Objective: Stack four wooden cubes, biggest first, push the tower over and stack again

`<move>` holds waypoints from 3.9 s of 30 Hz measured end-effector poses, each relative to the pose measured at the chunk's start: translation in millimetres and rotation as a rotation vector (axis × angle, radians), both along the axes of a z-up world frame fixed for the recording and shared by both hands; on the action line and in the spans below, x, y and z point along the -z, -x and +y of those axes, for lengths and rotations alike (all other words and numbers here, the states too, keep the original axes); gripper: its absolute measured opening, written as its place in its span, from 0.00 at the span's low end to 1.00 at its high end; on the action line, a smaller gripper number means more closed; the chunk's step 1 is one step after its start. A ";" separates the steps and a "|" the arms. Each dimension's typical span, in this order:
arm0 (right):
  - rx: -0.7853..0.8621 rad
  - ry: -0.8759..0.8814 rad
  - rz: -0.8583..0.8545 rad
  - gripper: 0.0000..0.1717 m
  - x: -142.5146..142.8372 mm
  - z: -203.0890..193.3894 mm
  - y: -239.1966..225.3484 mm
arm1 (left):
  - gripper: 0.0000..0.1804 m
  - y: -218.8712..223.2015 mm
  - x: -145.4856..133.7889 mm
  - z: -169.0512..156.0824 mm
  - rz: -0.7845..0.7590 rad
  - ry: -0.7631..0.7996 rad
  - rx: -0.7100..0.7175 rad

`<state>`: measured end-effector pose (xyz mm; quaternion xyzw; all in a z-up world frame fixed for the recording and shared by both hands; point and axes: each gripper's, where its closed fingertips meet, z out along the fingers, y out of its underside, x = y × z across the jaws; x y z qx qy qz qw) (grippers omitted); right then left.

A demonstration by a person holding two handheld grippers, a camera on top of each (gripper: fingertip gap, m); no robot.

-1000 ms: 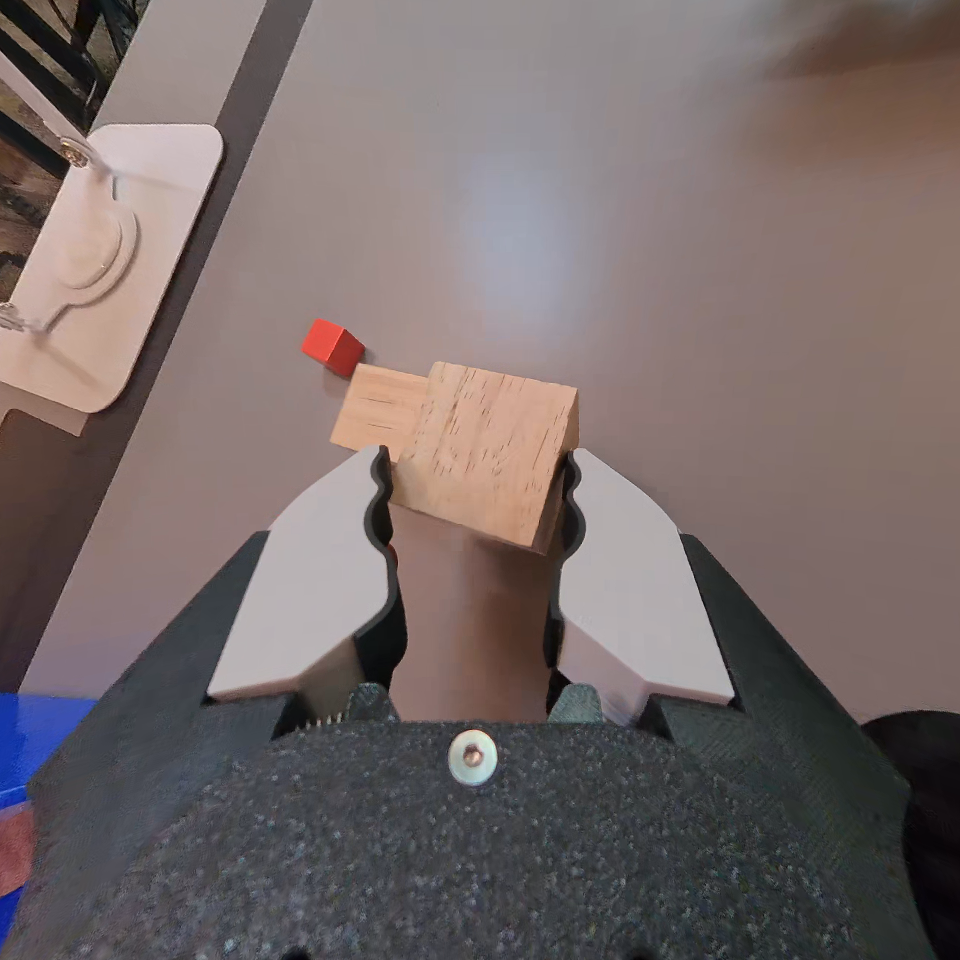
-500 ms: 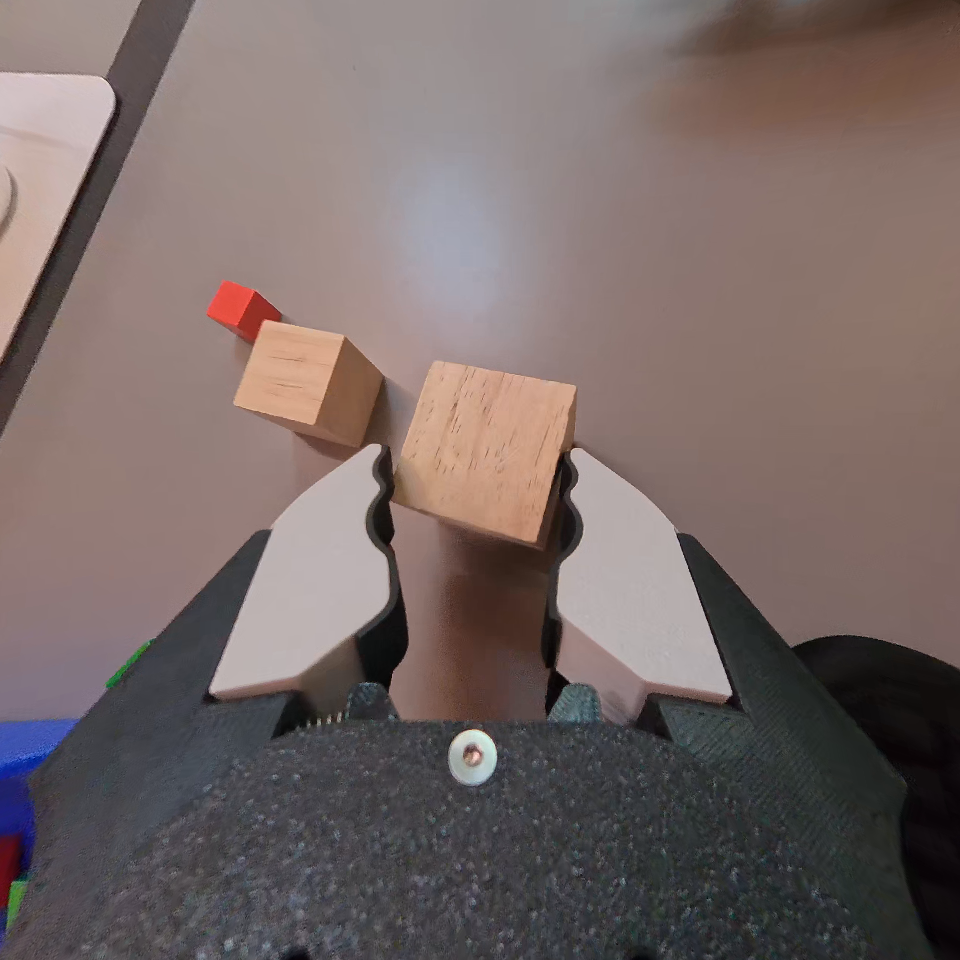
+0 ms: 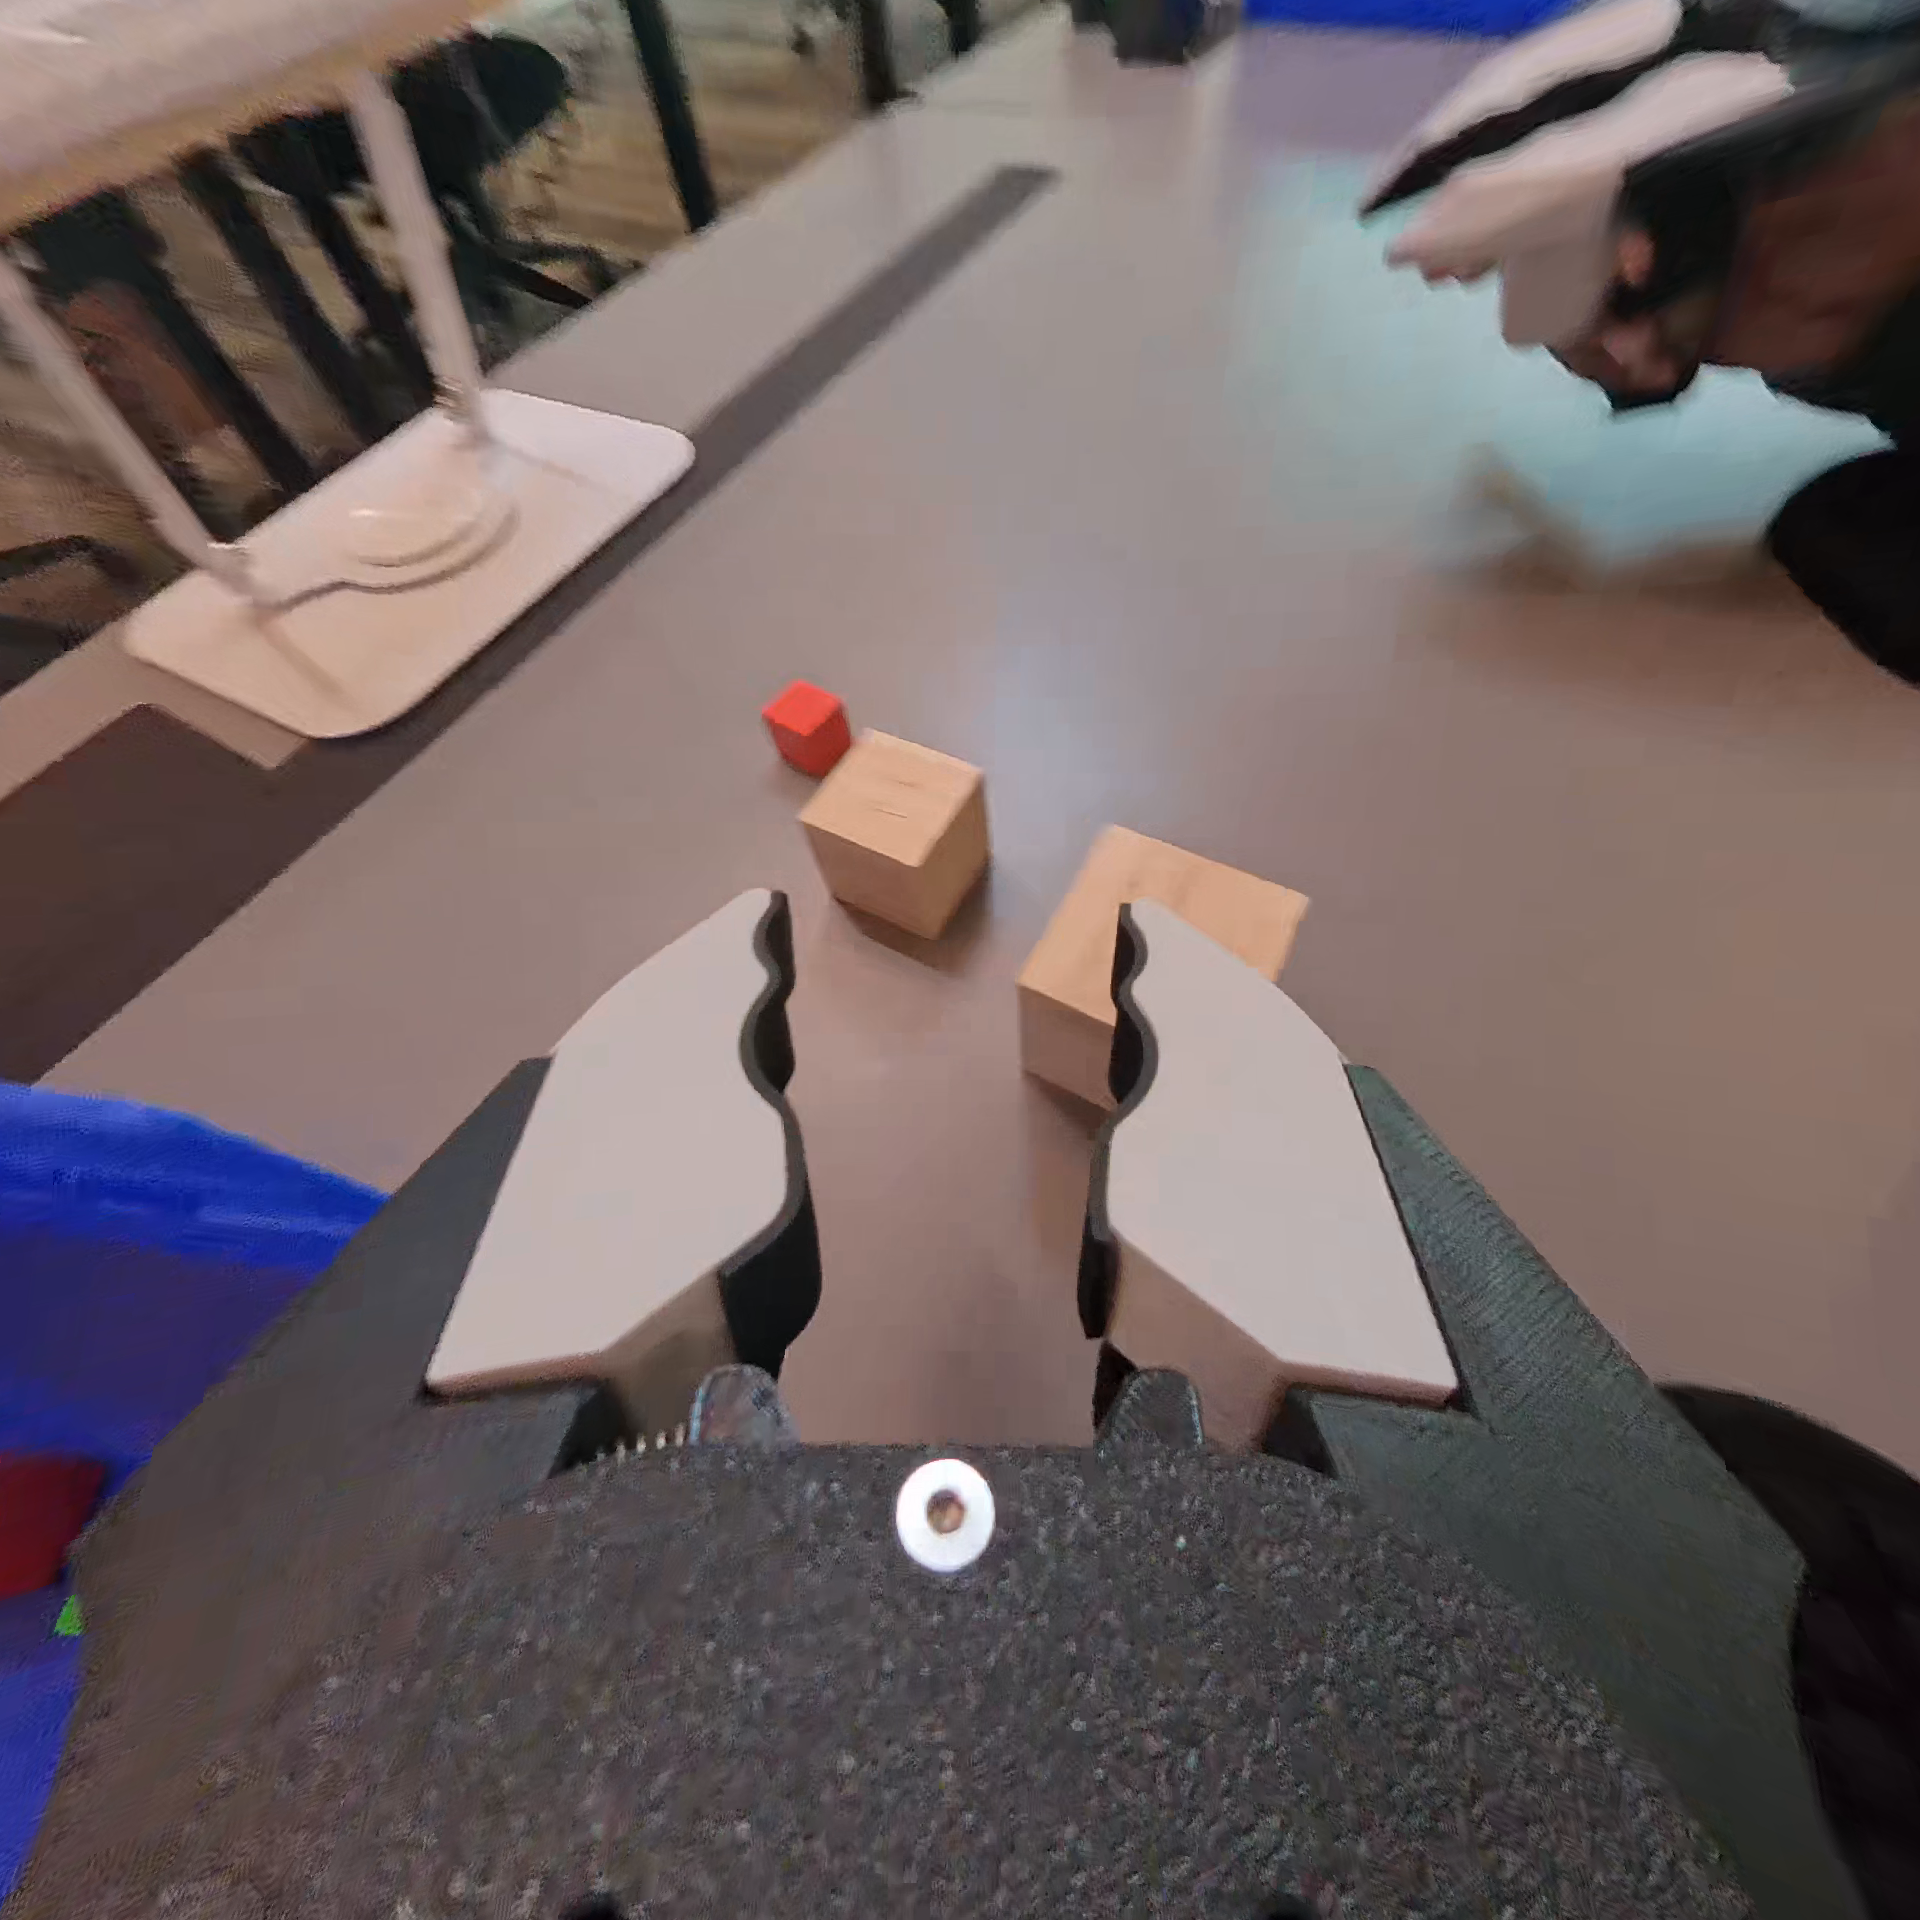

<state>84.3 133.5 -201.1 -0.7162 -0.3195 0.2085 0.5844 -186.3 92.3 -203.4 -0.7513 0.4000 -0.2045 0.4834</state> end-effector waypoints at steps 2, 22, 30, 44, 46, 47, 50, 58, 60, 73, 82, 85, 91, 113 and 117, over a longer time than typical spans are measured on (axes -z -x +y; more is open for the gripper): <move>-0.002 0.003 -0.002 0.13 1.1 0.1 0.8 | 0.31 2.2 -5.6 7.3 -0.067 0.001 -0.026; 0.272 -0.140 0.216 0.07 -46.9 15.9 -57.1 | 0.30 -42.4 64.7 62.3 0.526 0.208 0.204; 0.356 -0.239 0.260 0.00 -65.7 13.6 -74.2 | 0.24 -38.7 49.4 63.7 0.506 0.132 0.201; 0.330 -0.206 0.241 0.00 -59.1 14.5 -67.6 | 0.24 -37.2 -8.7 -21.0 0.438 0.128 0.305; 0.328 -0.208 0.238 0.00 -59.1 14.2 -66.8 | 0.24 -38.0 0.6 -25.4 0.431 0.148 0.304; 0.328 -0.208 0.236 0.00 -59.0 14.1 -66.8 | 0.24 -37.4 5.4 -25.3 0.431 0.157 0.295; 0.327 -0.204 0.234 0.00 -58.3 14.3 -66.6 | 0.24 -36.8 16.2 -26.2 0.436 0.174 0.289; 0.314 -0.188 0.226 0.00 -54.9 14.8 -63.9 | 0.24 -37.9 17.1 -24.5 0.470 0.133 0.297; 0.311 -0.184 0.225 0.00 -54.3 15.0 -63.3 | 0.24 -37.7 17.1 -24.6 0.473 0.133 0.301; 0.300 -0.168 0.218 0.00 -51.1 15.7 -61.3 | 0.24 -37.7 17.4 -24.7 0.483 0.132 0.298; 0.287 -0.150 0.213 0.00 -48.2 15.7 -58.5 | 0.24 -37.3 11.1 -26.6 0.460 0.121 0.303; 0.285 -0.149 0.212 0.00 -48.2 15.5 -58.1 | 0.23 -36.6 12.6 -27.1 0.463 0.124 0.305; 0.278 -0.142 0.207 0.00 -46.4 15.5 -56.5 | 0.23 -36.1 12.5 -26.9 0.464 0.123 0.306; 0.268 -0.130 0.213 0.01 -46.4 14.3 -55.3 | 0.22 29.2 -37.5 23.0 0.322 0.021 -0.097; 0.267 -0.130 0.213 0.01 -46.8 14.1 -55.4 | 0.24 64.8 -4.5 35.9 0.232 0.215 -0.355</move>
